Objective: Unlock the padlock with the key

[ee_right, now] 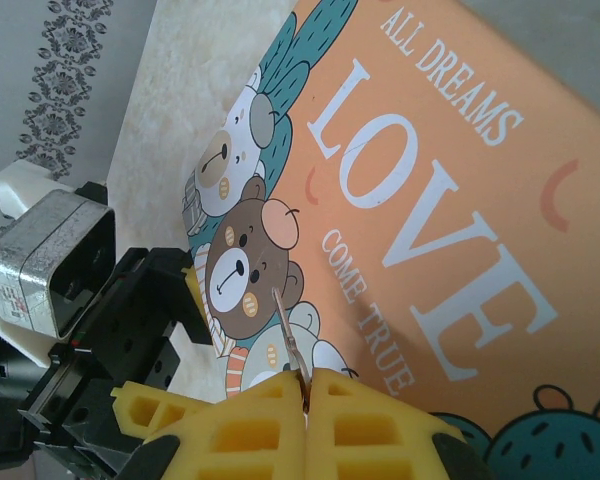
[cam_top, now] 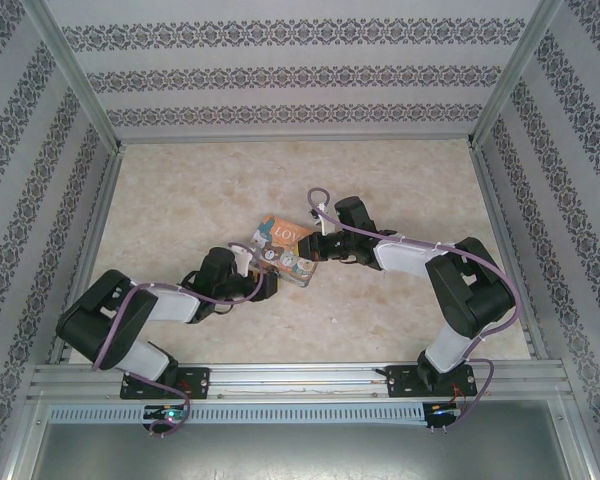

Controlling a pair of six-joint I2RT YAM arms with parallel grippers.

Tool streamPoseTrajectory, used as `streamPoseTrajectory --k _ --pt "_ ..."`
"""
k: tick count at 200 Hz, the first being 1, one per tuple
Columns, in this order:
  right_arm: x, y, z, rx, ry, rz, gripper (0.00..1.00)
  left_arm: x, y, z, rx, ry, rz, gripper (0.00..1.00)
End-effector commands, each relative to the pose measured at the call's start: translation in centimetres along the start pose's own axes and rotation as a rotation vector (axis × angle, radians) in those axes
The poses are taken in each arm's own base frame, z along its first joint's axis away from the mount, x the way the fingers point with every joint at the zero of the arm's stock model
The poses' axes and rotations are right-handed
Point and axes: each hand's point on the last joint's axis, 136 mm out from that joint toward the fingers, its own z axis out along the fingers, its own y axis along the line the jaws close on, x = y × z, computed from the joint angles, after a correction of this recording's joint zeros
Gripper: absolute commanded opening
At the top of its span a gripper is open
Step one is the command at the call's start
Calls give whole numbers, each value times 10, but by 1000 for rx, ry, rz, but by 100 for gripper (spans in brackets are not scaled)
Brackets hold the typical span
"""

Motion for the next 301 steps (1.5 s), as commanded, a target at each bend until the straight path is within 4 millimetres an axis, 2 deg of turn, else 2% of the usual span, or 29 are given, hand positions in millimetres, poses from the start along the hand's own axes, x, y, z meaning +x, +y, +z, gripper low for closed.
streamPoseTrajectory --k 1,52,109,182,226,272,301 --pt "10 -19 4 79 26 20 0 -18 -8 8 33 -70 20 59" --pt "8 -19 3 80 25 13 0 -10 -10 22 45 -16 -27 50" --pt "8 -20 2 83 25 17 0 -4 -23 27 58 3 -24 48" --pt "9 -19 2 81 24 15 0 -14 -18 35 30 -34 -69 41" --pt "7 -17 0 77 20 11 0 -16 -13 39 7 -44 -106 31" --pt "0 -7 -4 57 0 -7 0 -24 -15 37 15 -81 -150 23" --pt "-20 16 -18 19 -57 -65 0 -32 -22 32 44 -111 -203 21"
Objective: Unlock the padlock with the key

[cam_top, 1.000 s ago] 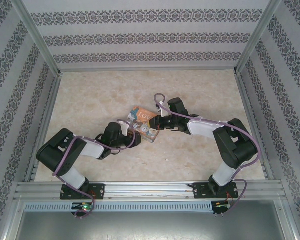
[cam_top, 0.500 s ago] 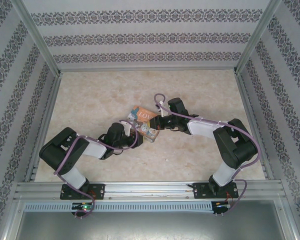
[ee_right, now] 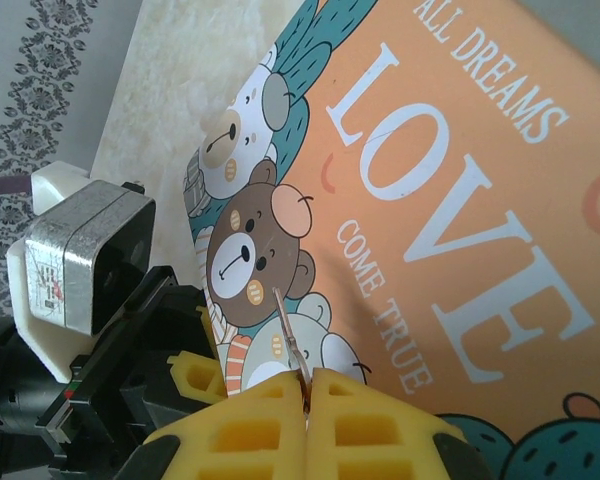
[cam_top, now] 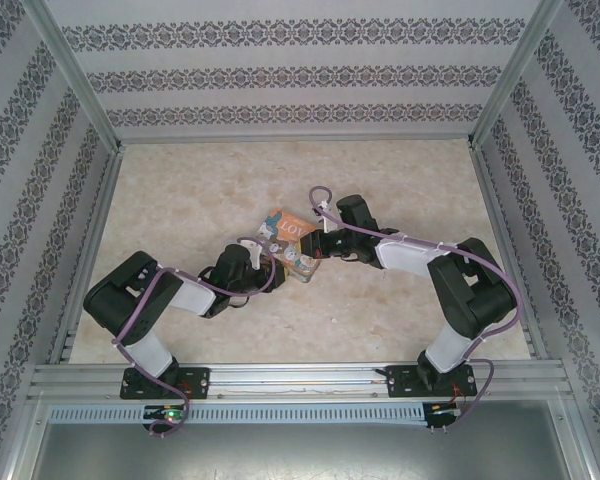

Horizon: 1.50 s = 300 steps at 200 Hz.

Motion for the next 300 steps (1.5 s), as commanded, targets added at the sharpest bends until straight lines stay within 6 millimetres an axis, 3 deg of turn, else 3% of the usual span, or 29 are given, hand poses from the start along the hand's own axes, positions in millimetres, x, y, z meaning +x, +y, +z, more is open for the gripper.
streamPoseTrajectory --k 1,26,47,113,157,177,183,229,300 --pt "-15 19 -16 -20 -37 -46 0 -14 -18 0 56 -58 -46 21" --pt "-33 37 -38 -23 -116 -134 0 -16 -26 -5 83 -60 -113 21" --pt "-31 41 -54 3 -162 -211 0 -19 -37 -8 116 -55 -162 21" --pt "30 31 -80 110 -225 -450 0 -29 -63 -13 212 -26 -335 21" --pt "66 23 -71 120 -241 -539 0 -31 -67 -13 198 4 -382 21" --pt "72 22 -63 130 -244 -563 0 -33 -67 -14 185 4 -381 21" --pt "84 12 -58 146 -218 -559 0 -33 -66 -15 179 3 -382 21" --pt "89 6 -40 191 -211 -594 0 -34 -67 -18 167 5 -392 21" --pt "79 1 -28 263 -254 -631 0 -37 -71 -15 177 12 -397 21"
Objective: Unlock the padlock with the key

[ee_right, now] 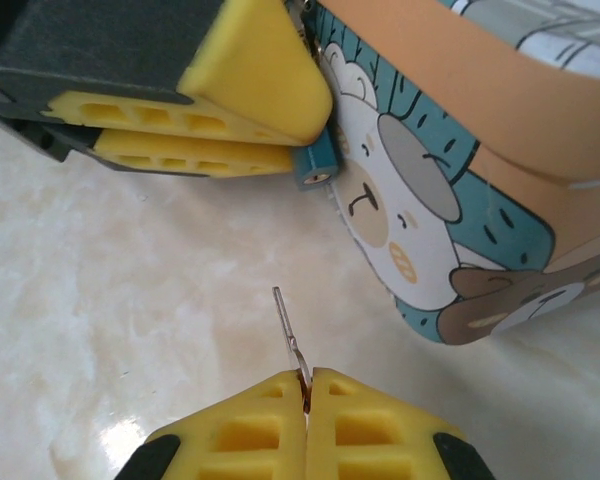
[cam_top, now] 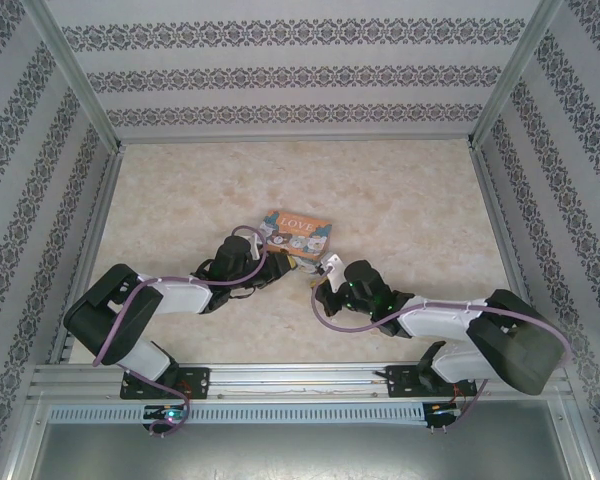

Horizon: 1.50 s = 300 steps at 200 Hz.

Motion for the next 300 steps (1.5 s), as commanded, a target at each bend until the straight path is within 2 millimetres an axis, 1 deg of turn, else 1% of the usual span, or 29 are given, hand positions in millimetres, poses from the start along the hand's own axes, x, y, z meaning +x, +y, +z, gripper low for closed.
streamPoseTrajectory --k 1,27,29,33,91,131,170,300 --pt "-18 -4 3 43 -67 -36 0 -5 -27 1 68 -1 12 20" --pt "-12 -7 7 54 -50 -40 0 -5 -29 3 76 2 11 20" --pt "-22 -5 8 52 -69 -42 0 -5 -29 3 76 4 11 20" --pt "-25 -5 9 51 -75 -43 0 -5 -29 3 76 4 11 20" --pt "-33 -2 14 40 -91 -51 0 -4 -26 5 77 6 -5 20" --pt "-33 -4 18 48 -83 -61 0 -4 -26 6 75 7 -8 20" --pt "-29 -9 21 72 -68 -62 0 -4 -26 6 76 8 -10 19" --pt "-39 -12 25 87 -94 -60 0 -2 -25 11 76 30 -16 19"
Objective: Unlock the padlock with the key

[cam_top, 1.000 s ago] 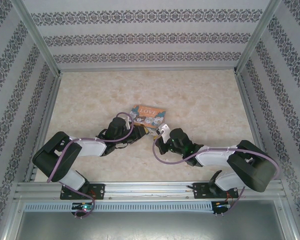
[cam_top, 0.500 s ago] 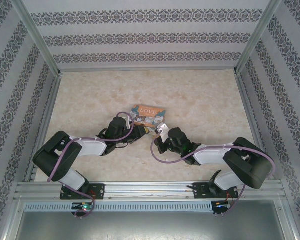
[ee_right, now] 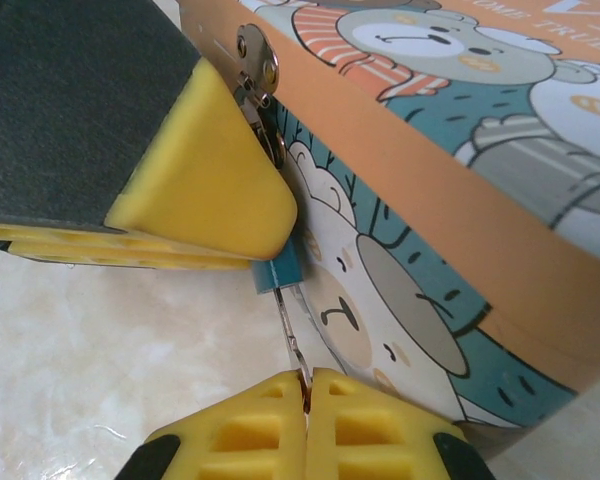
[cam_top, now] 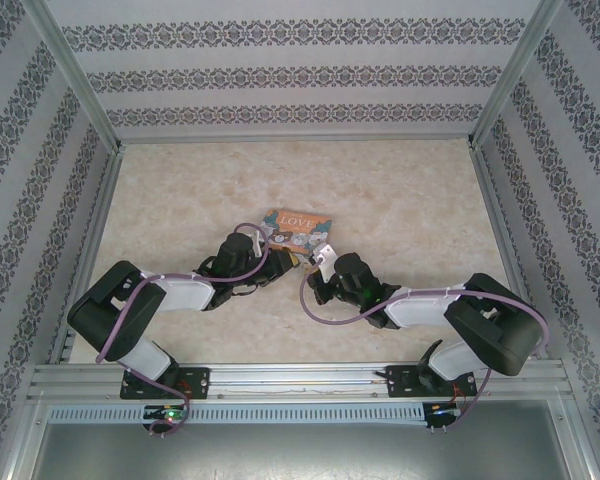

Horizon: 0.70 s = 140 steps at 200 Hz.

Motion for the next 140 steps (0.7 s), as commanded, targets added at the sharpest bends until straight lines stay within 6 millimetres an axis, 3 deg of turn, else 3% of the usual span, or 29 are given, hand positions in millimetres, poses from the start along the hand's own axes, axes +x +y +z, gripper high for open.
streamPoseTrajectory --k 1,104,140 --pt "-17 2 4 2 -55 -19 0 0 -21 5 67 18 13 19" --pt "-29 0 9 2 -113 -20 0 1 -23 7 63 35 10 19" --pt "-42 5 10 -32 -151 -20 0 2 -23 5 65 37 11 19"
